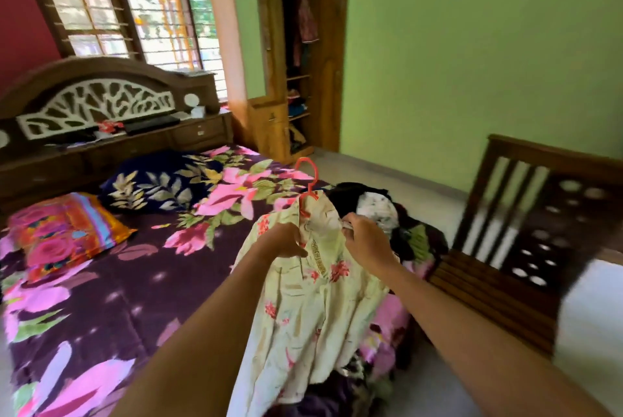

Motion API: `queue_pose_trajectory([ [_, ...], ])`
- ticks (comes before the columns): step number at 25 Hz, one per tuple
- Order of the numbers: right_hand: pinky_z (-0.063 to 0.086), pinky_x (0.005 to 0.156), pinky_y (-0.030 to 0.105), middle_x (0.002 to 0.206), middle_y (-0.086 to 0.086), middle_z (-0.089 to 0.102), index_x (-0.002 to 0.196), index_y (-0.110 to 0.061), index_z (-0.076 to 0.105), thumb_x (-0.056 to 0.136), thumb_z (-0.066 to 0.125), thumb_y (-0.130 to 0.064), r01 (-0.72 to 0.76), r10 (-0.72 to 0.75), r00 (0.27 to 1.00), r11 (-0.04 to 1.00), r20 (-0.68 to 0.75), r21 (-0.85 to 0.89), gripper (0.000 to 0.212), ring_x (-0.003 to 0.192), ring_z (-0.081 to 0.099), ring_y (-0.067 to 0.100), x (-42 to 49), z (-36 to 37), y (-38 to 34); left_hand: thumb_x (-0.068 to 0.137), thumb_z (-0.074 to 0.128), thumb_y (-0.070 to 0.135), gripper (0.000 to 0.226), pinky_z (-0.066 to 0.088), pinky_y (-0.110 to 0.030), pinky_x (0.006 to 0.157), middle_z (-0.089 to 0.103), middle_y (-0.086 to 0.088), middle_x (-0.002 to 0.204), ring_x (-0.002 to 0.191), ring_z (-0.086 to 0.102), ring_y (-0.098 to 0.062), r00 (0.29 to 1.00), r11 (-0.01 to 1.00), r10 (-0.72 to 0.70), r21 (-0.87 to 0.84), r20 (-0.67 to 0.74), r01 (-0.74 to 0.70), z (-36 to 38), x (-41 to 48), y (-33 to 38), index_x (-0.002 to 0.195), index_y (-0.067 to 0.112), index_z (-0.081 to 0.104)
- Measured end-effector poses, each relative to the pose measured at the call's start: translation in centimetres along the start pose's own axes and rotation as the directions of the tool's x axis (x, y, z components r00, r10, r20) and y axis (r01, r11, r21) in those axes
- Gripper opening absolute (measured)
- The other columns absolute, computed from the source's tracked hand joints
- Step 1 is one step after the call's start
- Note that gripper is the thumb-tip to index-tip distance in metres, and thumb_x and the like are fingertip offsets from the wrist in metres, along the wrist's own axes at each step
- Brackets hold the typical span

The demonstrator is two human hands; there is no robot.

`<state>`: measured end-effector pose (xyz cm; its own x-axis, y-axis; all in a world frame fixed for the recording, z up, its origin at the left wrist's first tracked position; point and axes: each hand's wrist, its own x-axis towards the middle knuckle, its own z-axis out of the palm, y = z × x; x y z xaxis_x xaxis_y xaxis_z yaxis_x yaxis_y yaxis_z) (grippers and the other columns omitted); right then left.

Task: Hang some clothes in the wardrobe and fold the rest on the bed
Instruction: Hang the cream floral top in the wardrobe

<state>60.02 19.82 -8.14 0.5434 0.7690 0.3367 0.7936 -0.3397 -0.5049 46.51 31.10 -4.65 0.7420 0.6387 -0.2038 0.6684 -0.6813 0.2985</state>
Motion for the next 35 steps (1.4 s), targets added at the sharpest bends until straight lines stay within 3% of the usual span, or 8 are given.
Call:
queue_pose_trajectory([
  [4,0.050,0.082,0.040,0.115,0.014,0.063,0.117,-0.007,0.059,0.094,0.046,-0.010,-0.177,0.160,0.970,0.981,-0.183,-0.077,0.027,0.105,0.059,0.033,-6.2,-9.2,6.7,0.088,0.064,0.029,0.048,0.034,-0.030,0.102,0.051,-0.009,0.135,0.126,0.044,-0.025,0.981,0.980,0.190,0.058,0.039,-0.192,2.1,-1.0,11.1,0.131,0.010,0.053],
  [9,0.046,0.079,0.038,0.112,0.013,0.063,0.115,-0.009,0.060,0.094,0.048,-0.015,-0.398,0.339,0.861,0.914,-0.380,-0.085,0.025,0.103,0.058,0.035,-15.4,-21.2,15.5,0.086,0.066,0.033,0.051,0.034,-0.029,0.103,0.049,-0.008,0.137,0.127,0.043,-0.025,0.908,0.909,0.399,0.072,0.130,-0.410,6.4,-2.4,26.3,0.131,0.011,0.052],
  [12,0.046,0.082,0.037,0.111,0.015,0.065,0.114,-0.007,0.060,0.094,0.049,-0.016,-0.493,0.397,0.784,0.865,-0.478,-0.091,0.024,0.103,0.059,0.036,-21.6,-28.0,20.7,0.087,0.065,0.032,0.050,0.033,-0.030,0.104,0.048,-0.009,0.138,0.129,0.040,-0.025,0.839,0.844,0.518,0.057,0.168,-0.533,9.5,-4.7,36.4,0.130,0.011,0.052],
  [17,0.047,0.081,0.037,0.110,0.018,0.065,0.115,-0.004,0.061,0.093,0.048,-0.009,-0.539,0.416,0.738,0.837,-0.532,-0.093,0.026,0.101,0.060,0.036,-29.1,-37.0,27.2,0.088,0.064,0.031,0.047,0.032,-0.029,0.104,0.050,-0.009,0.136,0.128,0.041,-0.025,0.743,0.757,0.638,0.013,0.202,-0.653,14.1,-8.6,50.3,0.129,0.009,0.053],
  [24,0.045,0.083,0.033,0.120,0.012,0.062,0.122,-0.008,0.059,0.092,0.047,-0.006,-0.623,0.479,0.674,0.777,-0.562,-0.085,0.033,0.109,0.057,0.030,-33.5,-43.4,36.4,0.090,0.061,0.026,0.047,0.036,-0.029,0.102,0.047,-0.012,0.139,0.127,0.044,-0.027,0.676,0.696,0.672,0.052,0.303,-0.716,18.5,-10.0,62.3,0.132,0.006,0.051],
  [28,0.044,0.074,0.032,0.116,0.013,0.063,0.121,-0.007,0.060,0.091,0.047,-0.004,-0.673,0.522,0.619,0.738,-0.586,-0.053,0.033,0.103,0.059,0.031,-32.9,-45.7,43.0,0.089,0.063,0.029,0.050,0.049,-0.034,0.088,0.057,-0.014,0.128,0.109,0.061,-0.029,0.638,0.722,0.579,0.044,0.508,-0.690,20.4,-6.4,68.2,0.131,0.005,0.050],
  [31,0.044,0.071,0.032,0.110,0.013,0.064,0.117,-0.005,0.061,0.089,0.046,-0.003,-0.690,0.533,0.595,0.722,-0.601,-0.042,0.032,0.097,0.060,0.030,-30.9,-47.5,48.7,0.089,0.062,0.037,0.053,0.045,-0.047,0.097,0.060,-0.012,0.127,0.112,0.060,-0.029,0.582,0.734,0.454,0.088,0.675,-0.673,21.8,-1.9,73.0,0.134,0.012,0.048],
  [35,0.045,0.075,0.033,0.110,0.013,0.063,0.119,-0.004,0.059,0.090,0.046,-0.004,-0.710,0.560,0.555,0.704,-0.616,0.000,0.032,0.100,0.060,0.031,-26.0,-50.5,56.8,0.090,0.060,0.039,0.052,0.044,-0.046,0.099,0.058,-0.011,0.129,0.115,0.058,-0.028,0.573,0.706,0.497,0.079,0.651,-0.703,22.6,5.2,80.2,0.134,0.014,0.047],
])
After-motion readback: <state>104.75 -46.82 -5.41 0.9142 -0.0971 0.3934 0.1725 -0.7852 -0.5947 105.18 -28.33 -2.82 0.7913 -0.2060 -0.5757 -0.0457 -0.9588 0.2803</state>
